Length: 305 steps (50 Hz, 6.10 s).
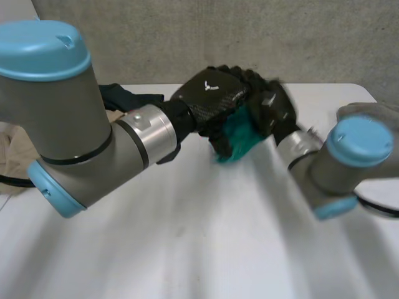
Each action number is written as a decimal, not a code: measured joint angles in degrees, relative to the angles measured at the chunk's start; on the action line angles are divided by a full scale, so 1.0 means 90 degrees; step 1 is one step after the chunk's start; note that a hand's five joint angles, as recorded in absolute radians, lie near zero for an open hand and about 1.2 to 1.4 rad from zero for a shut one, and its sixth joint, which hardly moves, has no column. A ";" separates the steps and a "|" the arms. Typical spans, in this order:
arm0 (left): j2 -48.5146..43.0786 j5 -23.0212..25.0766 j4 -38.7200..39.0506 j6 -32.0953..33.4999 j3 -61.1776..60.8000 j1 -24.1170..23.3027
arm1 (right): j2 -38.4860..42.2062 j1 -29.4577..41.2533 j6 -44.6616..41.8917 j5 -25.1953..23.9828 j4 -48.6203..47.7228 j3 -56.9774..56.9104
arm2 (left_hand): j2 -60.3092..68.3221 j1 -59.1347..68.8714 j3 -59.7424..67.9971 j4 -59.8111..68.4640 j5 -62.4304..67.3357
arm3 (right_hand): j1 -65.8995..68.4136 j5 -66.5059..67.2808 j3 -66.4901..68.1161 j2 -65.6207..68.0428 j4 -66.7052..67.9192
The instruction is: Fold the laundry.
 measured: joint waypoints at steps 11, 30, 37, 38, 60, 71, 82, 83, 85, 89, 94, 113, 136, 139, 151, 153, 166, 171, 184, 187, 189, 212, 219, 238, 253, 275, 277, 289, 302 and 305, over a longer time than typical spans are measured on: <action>0.0110 0.0001 0.0015 -0.0171 0.0277 0.0031 | 0.0231 -0.1809 0.1100 -0.0145 -0.0630 -0.1531 | 0.0000 -0.0001 0.0000 0.0000 0.0002 | 0.0000 0.0001 0.0021 0.0001 0.0003; -0.0089 -0.0129 0.0025 -0.0154 0.0115 0.0025 | 0.3591 -0.4346 0.1154 -0.1781 -0.0973 -0.4104 | 0.0000 0.0000 0.0001 0.0000 -0.0001 | 0.0000 0.0050 0.0036 0.0001 0.0008; -0.0119 -0.0271 0.0020 -0.0153 0.0054 0.0018 | 0.3754 -0.4860 0.1116 -0.2225 -0.0830 -0.3648 | 0.0001 -0.0001 0.0001 0.0000 -0.0001 | 0.0000 0.0215 0.0036 0.0001 0.0009; -0.0118 -0.0275 0.0020 -0.0153 0.0048 0.0017 | 0.3700 -0.4893 0.1112 -0.2261 -0.0818 -0.3556 | 0.0001 -0.0001 0.0001 0.0000 -0.0001 | 0.0000 0.0218 0.0036 0.0001 0.0009; -0.0003 -0.0272 0.0015 -0.0167 0.0010 -0.0107 | 0.0890 -0.5675 0.1040 -0.2090 0.0979 -0.1355 | 0.0000 -0.0001 -0.0001 0.0000 0.0001 | -0.5286 -0.5735 -0.6149 -0.6094 -0.6276; 0.0397 -0.0299 0.0027 -0.0181 0.0024 -0.0168 | 0.0053 -0.6400 -0.0793 -0.0370 0.2720 -0.2129 | -0.0006 -0.0001 -0.0010 -0.0004 -0.0003 | -0.5286 -0.5735 -0.6149 -0.6094 -0.6276; 0.1272 -0.1666 0.0207 -0.0094 0.0170 0.0308 | -0.1166 -0.4455 -0.1064 -0.0387 0.0960 -0.1050 | -0.0013 -0.0019 -0.0010 -0.0013 -0.0002 | -0.5286 -0.5735 -0.6149 -0.6094 -0.6276; 0.1339 -0.1946 0.0199 -0.0047 0.0168 0.0468 | -0.1391 -0.4219 -0.0930 -0.0551 0.0716 -0.0723 | -0.0013 -0.0023 -0.0010 -0.0013 -0.0007 | -0.5286 -0.5735 -0.6149 -0.6094 -0.6276; 0.1427 -0.2439 0.0155 0.0114 0.0123 0.0830 | -0.1752 -0.3813 -0.0719 -0.0887 0.0340 -0.0097 | -0.0013 -0.0023 -0.0010 -0.0013 -0.0014 | -0.5286 -0.5735 -0.6149 -0.6094 -0.6276; 0.1408 -0.3043 0.0051 0.0743 -0.0141 0.1651 | -0.2252 -0.3033 -0.0483 -0.1506 -0.0124 0.1100 | -0.0013 -0.0023 -0.0010 -0.0013 -0.0014 | -0.5286 -0.5735 -0.6149 -0.6094 -0.6276; 0.0765 -0.3128 0.0248 0.1748 -0.0441 0.2564 | -0.2410 -0.2273 -0.0544 -0.1805 -0.0223 0.2112 | -0.0013 -0.0023 -0.0010 -0.0013 -0.0014 | -0.5286 -0.5735 -0.6149 -0.6090 -0.6276; -0.3055 -0.0881 0.2631 0.2801 0.0363 0.4248 | -0.2025 -0.1951 -0.1282 -0.1751 0.0226 0.3085 | 0.5914 0.6134 0.5732 0.5860 0.5490 | -0.5286 -0.5735 -0.6149 -0.6090 -0.6276; -0.0181 -0.1180 0.3218 0.1148 -0.1480 0.0585 | -0.2583 -0.2021 -0.1180 -0.0922 0.0299 0.3026 | 0.6295 0.6144 0.6225 0.6312 0.5714 | -0.5286 -0.5735 -0.6149 -0.6090 -0.6276; -0.0482 -0.1102 0.3222 0.0947 -0.1514 0.0065 | -0.2617 -0.2020 -0.1176 -0.0873 0.0299 0.3045 | 0.6303 0.6144 0.6225 0.6314 0.5714 | -0.5286 -0.5735 -0.6149 -0.6090 -0.6276; -0.1174 -0.1171 0.2788 0.0905 -0.1336 -0.0887 | -0.2551 -0.2002 -0.1180 -0.0878 0.0636 0.3006 | 0.0175 0.0145 0.0150 0.0155 0.0016 | -0.5286 -0.5735 -0.6149 -0.6090 -0.6276; -0.0878 -0.1260 0.2629 0.0917 -0.1439 -0.0775 | -0.2552 -0.1993 -0.1177 -0.0881 0.0894 0.2949 | 0.0167 0.0145 0.0150 0.0148 0.0017 | -0.5286 -0.5735 -0.6149 -0.6090 -0.6276; 0.1777 -0.2180 0.1810 0.0959 -0.3485 0.0848 | -0.2558 -0.1593 -0.0607 -0.0985 0.4034 0.2294 | 0.0167 0.0145 0.0150 0.0148 0.0017 | -0.5286 -0.5735 -0.6149 -0.6090 -0.6276; 0.2207 -0.2247 0.1715 0.1032 -0.4374 0.1499 | -0.2317 -0.1286 -0.0093 -0.1043 0.4253 0.2269 | 0.0167 0.0145 0.0150 0.0148 0.0016 | -0.5286 -0.5735 -0.6149 -0.6090 -0.6276; 0.1336 -0.1856 0.1755 0.1511 -0.4886 0.2651 | -0.0580 -0.0646 0.0059 -0.0340 0.1937 0.1451 | 0.0167 0.0145 0.0150 0.0148 0.0017 | 0.0434 0.0258 0.0058 0.0085 -0.0053; 0.1352 -0.1808 0.1767 0.1544 -0.4805 0.2663 | -0.0125 -0.0656 -0.0426 0.0101 0.1566 0.0630 | 0.0167 0.0146 0.0150 0.0148 0.0017 | 0.0434 0.0258 0.0083 0.0085 -0.0014; 0.1462 -0.1799 0.1773 0.1541 -0.4765 0.2639 | 0.0161 -0.0671 -0.0800 0.0332 0.1434 0.0003 | 0.0167 0.0146 0.0150 0.0148 0.0017 | 0.0434 0.0258 0.0089 0.0085 -0.0010; 0.1984 -0.1837 0.1792 0.1494 -0.4824 0.1854 | 0.3123 -0.0809 -0.1223 -0.0663 0.0488 -0.4307 | 0.0167 0.0146 0.0150 0.0148 0.0017 | -0.4909 -0.3444 -0.5455 -0.5539 -0.5525; 0.1854 -0.1796 0.1800 0.1534 -0.4732 0.1785 | 0.1501 -0.0947 -0.1037 -0.0185 0.0940 -0.2694 | 0.0167 0.0160 0.0150 0.0148 0.0017 | -0.5323 -0.3441 -0.6151 -0.6106 -0.6281; 0.1745 -0.1546 0.1721 0.1712 -0.5263 0.1377 | -0.1338 -0.1815 -0.0918 0.0054 0.4951 0.0161 | 0.0167 0.0168 0.0150 0.0149 0.0019 | -0.5323 -0.3441 -0.6150 -0.6106 -0.6281; 0.0881 -0.1328 0.1772 0.2515 -0.5121 0.1361 | -0.2033 -0.2492 -0.1275 0.0106 0.5047 0.0721 | 0.0650 0.0739 0.0566 0.0665 0.0560 | -0.5323 -0.3441 -0.6151 -0.6106 -0.6281; 0.0567 -0.1325 0.1800 0.2531 -0.5027 0.1097 | -0.1800 -0.2438 -0.1394 -0.0944 0.4039 0.2546 | 0.3135 0.3293 0.3051 0.3123 0.2977 | -0.4914 -0.3441 -0.5524 -0.5512 -0.5684; 0.0519 -0.1327 0.1803 0.2530 -0.5004 0.1073 | -0.1651 -0.2381 -0.1348 -0.1009 0.3863 0.2565 | 0.3770 0.3933 0.3708 0.3780 0.3628 | -0.4589 -0.3441 -0.5261 -0.5259 -0.5413; 0.0429 -0.1379 0.2127 0.2416 -0.4916 0.1042 | -0.0988 -0.2150 -0.1320 -0.1361 0.2932 0.2515 | 0.6282 0.6098 0.6192 0.6307 0.6004 | -0.0768 -0.0777 -0.1028 -0.0959 -0.1180; 0.0538 -0.1436 0.2229 0.1825 -0.4681 0.0567 | -0.0887 -0.2112 -0.1347 -0.1104 0.2063 0.1982 | 0.6281 0.6098 0.6192 0.6308 0.6004 | -0.0192 0.0035 0.0089 0.0035 -0.0016; 0.0641 -0.1435 0.2221 0.1538 -0.4632 0.0418 | -0.0799 -0.2133 -0.1320 -0.0955 0.2025 0.1421 | 0.6221 0.6056 0.6134 0.6247 0.5954 | -0.0192 0.0035 0.0089 0.0036 -0.0015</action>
